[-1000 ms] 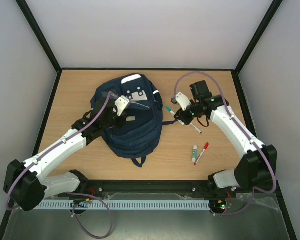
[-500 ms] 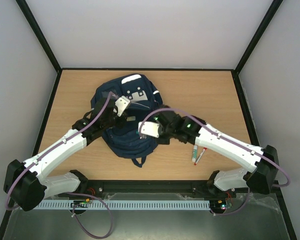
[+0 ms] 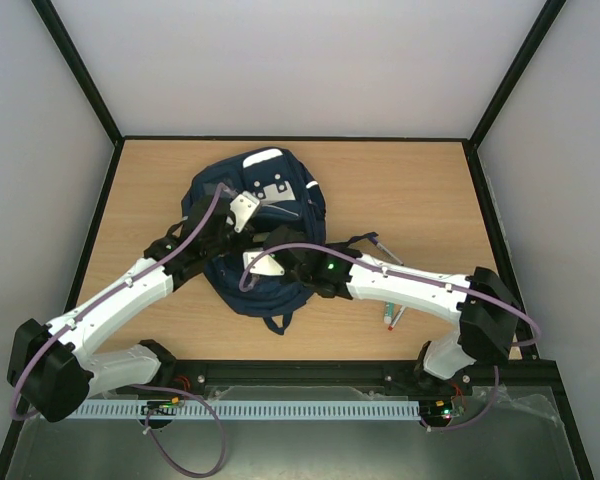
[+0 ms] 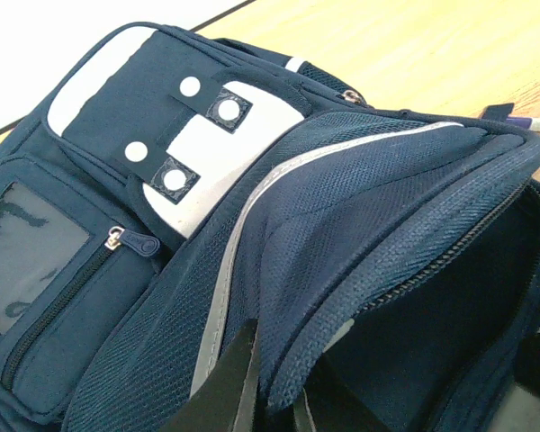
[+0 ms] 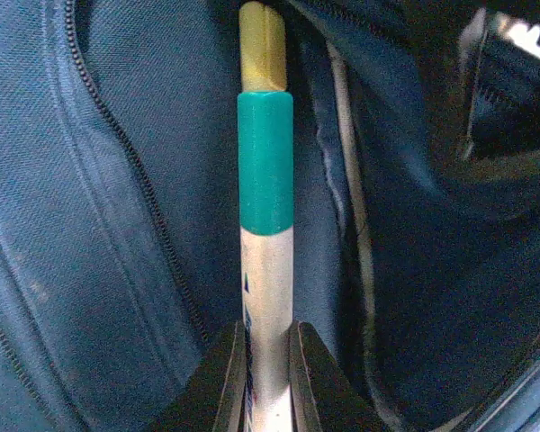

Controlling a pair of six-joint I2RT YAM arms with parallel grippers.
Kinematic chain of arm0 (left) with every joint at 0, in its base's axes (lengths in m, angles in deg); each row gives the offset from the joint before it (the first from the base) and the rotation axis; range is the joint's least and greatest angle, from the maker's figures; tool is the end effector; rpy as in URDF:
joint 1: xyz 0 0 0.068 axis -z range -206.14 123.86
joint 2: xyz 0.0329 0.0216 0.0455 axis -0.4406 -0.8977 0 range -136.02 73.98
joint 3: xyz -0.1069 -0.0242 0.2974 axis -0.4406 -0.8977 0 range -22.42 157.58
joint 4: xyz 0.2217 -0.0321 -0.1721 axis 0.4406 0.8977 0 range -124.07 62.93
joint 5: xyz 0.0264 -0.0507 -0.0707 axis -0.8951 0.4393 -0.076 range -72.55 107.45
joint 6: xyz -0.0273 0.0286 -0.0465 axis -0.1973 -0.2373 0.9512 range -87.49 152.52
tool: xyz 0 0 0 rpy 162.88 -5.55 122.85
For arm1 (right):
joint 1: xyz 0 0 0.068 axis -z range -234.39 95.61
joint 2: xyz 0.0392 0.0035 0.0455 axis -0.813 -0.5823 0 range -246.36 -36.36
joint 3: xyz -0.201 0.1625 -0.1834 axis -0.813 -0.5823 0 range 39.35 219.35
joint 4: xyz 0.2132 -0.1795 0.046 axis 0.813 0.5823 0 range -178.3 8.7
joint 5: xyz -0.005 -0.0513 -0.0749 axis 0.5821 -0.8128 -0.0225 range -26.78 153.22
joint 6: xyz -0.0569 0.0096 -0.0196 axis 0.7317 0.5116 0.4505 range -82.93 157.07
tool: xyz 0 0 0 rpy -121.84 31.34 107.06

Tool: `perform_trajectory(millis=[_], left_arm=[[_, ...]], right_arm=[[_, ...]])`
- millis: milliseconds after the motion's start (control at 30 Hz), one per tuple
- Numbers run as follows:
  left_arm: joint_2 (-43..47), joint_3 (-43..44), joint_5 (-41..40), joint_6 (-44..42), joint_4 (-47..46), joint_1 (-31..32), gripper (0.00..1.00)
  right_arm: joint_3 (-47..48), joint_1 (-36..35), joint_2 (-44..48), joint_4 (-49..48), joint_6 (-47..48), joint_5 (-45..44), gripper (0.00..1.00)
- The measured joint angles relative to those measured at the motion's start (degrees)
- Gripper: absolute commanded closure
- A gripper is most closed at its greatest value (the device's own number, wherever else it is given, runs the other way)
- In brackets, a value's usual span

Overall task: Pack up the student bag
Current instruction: Place the stationery in the student bag.

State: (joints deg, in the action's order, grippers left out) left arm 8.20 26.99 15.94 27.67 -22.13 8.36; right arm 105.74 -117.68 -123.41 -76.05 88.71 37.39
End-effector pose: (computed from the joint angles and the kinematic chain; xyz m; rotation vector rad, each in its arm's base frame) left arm 0.2247 -0.1530 0.3211 0.6841 1.9620 -0.2910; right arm 0.1849 0.3233 0.3218 -1.6186 1.3413 -0.3605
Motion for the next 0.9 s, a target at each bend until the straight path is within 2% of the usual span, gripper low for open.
perform_trajectory(millis=[367, 467, 600, 900], left_arm=[[-0.02, -0.31, -0.46, -0.02, -0.02, 0.04, 0.93], [-0.04, -0.59, -0.61, -0.07, -0.04, 0.04, 0.93], [-0.26, -0.63, -1.05, -0.15, -0.11, 0.04, 0.93], [-0.31, -0.63, -1.11, -0.17, -0.39, 0.02, 0.93]], right_arm=[[-7.39, -0.5, -1.62, -19.69, 11.37, -4.02, 0.96], [-9.38, -0.61, -2.19, -23.74, 13.88, -4.0, 0.87], [-9.7, -0.87, -3.67, -26.49, 15.17, -3.98, 0.75], [-9.73, -1.09, -4.17, -26.47, 13.66, -3.37, 0.7]])
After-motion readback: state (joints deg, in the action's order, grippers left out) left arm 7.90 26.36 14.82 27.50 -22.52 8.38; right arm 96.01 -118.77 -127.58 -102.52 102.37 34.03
